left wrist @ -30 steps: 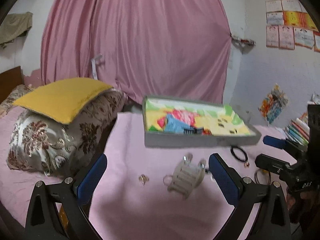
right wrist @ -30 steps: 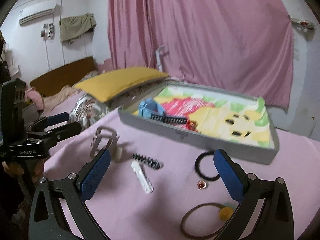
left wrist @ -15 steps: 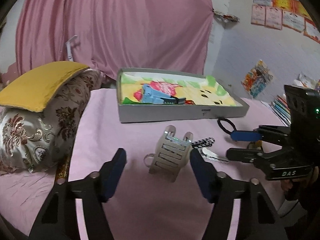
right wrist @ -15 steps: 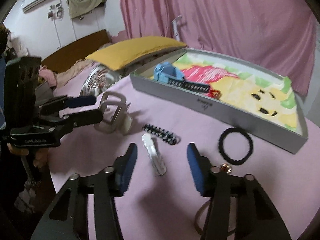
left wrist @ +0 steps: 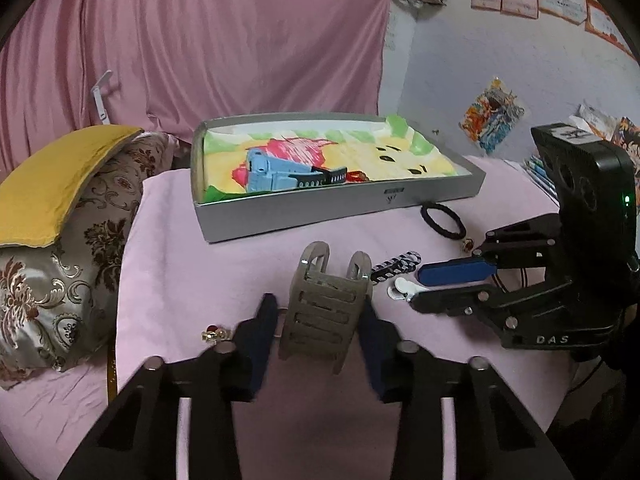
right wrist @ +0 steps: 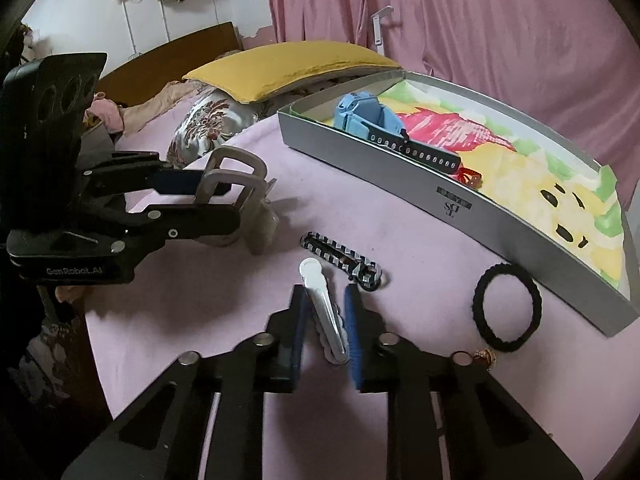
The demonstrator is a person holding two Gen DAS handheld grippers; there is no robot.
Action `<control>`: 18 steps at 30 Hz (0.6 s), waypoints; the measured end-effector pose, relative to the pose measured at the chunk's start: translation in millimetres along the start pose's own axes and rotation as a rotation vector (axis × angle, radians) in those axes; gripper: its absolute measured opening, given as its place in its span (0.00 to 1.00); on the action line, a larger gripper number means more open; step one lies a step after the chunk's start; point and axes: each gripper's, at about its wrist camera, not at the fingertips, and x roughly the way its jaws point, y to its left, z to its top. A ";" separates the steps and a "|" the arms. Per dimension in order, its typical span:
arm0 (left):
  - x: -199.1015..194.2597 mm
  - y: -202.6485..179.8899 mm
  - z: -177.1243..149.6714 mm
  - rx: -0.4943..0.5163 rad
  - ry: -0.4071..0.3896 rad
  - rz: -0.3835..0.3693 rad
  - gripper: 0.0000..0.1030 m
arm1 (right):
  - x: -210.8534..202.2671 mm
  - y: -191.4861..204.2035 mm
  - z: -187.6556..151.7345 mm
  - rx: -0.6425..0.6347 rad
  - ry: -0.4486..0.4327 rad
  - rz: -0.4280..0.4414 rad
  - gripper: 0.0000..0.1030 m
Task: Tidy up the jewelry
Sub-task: 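Place the beige claw clip in the tray with the left gripper while the right drops the white clip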
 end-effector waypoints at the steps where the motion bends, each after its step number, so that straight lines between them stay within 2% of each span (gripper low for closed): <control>1: -0.2 -0.3 -0.1 -0.001 0.001 0.001 0.31 | -0.4 0.1 -0.3 0.002 -0.002 0.000 0.11; 6: -1.4 -0.9 -2.4 -0.022 -0.002 0.008 0.30 | -5.9 -0.3 -2.7 0.019 -0.020 -0.005 0.11; 10: -5.0 -0.8 -4.1 -0.077 -0.018 0.024 0.29 | -15.3 -4.2 -5.3 0.061 -0.059 -0.015 0.11; 18: -12.5 -12.1 -2.6 -0.145 -0.104 0.039 0.29 | -45.9 -17.8 -7.9 0.164 -0.225 -0.072 0.11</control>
